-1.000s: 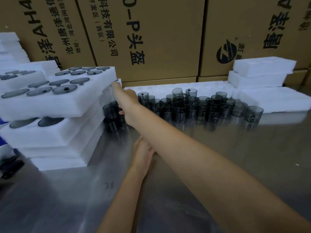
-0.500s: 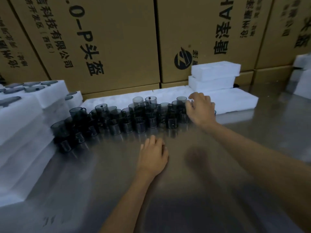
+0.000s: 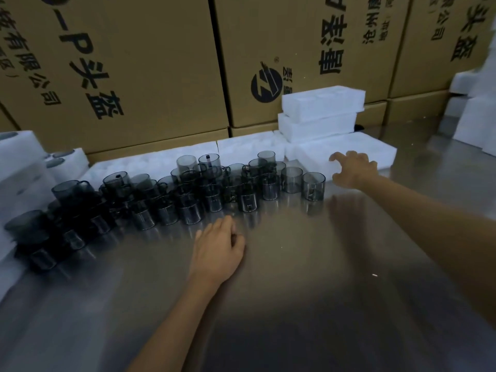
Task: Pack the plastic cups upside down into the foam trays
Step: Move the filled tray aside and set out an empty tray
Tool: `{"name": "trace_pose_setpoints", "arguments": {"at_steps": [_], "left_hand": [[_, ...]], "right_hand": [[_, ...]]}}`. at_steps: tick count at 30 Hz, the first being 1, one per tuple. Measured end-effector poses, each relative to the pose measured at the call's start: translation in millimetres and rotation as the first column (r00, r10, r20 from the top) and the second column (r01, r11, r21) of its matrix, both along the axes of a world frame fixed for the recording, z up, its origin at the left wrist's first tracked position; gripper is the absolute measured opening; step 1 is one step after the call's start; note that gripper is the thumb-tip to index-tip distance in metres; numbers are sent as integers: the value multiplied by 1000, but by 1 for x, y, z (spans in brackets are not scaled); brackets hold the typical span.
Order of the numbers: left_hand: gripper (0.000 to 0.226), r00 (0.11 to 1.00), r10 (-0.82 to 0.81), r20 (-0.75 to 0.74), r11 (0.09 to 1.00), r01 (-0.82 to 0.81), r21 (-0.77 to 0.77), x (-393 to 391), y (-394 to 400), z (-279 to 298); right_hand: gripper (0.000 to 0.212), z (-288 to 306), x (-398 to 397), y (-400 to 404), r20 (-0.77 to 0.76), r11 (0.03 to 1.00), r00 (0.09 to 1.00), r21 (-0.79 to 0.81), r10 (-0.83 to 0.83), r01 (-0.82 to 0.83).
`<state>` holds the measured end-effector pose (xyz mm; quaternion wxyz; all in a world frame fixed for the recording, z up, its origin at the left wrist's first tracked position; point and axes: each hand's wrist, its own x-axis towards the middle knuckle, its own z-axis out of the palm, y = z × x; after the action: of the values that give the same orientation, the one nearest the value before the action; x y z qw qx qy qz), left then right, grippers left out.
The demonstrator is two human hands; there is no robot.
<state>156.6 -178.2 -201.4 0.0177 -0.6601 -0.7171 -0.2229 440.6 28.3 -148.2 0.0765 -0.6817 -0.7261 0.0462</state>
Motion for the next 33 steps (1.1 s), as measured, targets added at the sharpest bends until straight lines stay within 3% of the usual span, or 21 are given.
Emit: {"name": "trace_pose_setpoints", "arguments": {"at_steps": [9,12,16,21,24,26,29,33], "left_hand": [[8,996,6,94,999,-10,45,-7,2,-8],[6,989,12,147,998,-21,59,-9,4,-8],[6,994,36,104,998,-42,56,-5,5,-6],[6,994,43,96,998,-48,48,-5,3,-4],[9,985,65,161,997,-71,37,-6,4,-3],[15,906,74,416,994,-102,46,-8,2,-1],[23,617,40,786,969,-216,121,-15,-8,4],[19,253,-60,966,899,-406,162,-22,-30,12]], "right_hand": [[51,5,5,3,129,999,991,-25,34,-31],[43,8,11,-5,109,998,994,47,24,-29],[38,4,15,-22,29,988,999,157,-15,10],[35,12,9,-50,-17,916,994,386,-112,110],[35,29,-18,-77,6,868,1000,497,-25,18],[36,41,-44,-102,24,845,996,528,85,-85],[35,53,-86,-147,-34,817,967,543,253,-195],[35,46,-131,-216,-157,825,902,489,403,-284]]}}
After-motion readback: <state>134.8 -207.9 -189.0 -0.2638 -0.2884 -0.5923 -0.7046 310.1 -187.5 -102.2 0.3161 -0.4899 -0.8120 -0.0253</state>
